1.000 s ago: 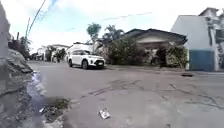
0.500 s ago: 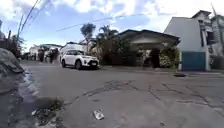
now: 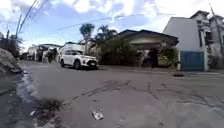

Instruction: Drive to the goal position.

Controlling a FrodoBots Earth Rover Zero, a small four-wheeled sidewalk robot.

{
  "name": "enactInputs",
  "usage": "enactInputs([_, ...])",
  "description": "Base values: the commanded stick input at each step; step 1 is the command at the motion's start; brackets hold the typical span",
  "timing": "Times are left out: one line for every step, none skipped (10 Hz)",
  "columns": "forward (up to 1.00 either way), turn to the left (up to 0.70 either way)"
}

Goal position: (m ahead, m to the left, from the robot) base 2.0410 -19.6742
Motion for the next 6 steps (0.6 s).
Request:
enactInputs([0.00,-0.70])
enactInputs([0.00,-0.70])
enactInputs([0.00,-0.70])
enactInputs([0.00,-0.70])
enactInputs([0.00,-0.70])
enactInputs([0.00,-0.70])
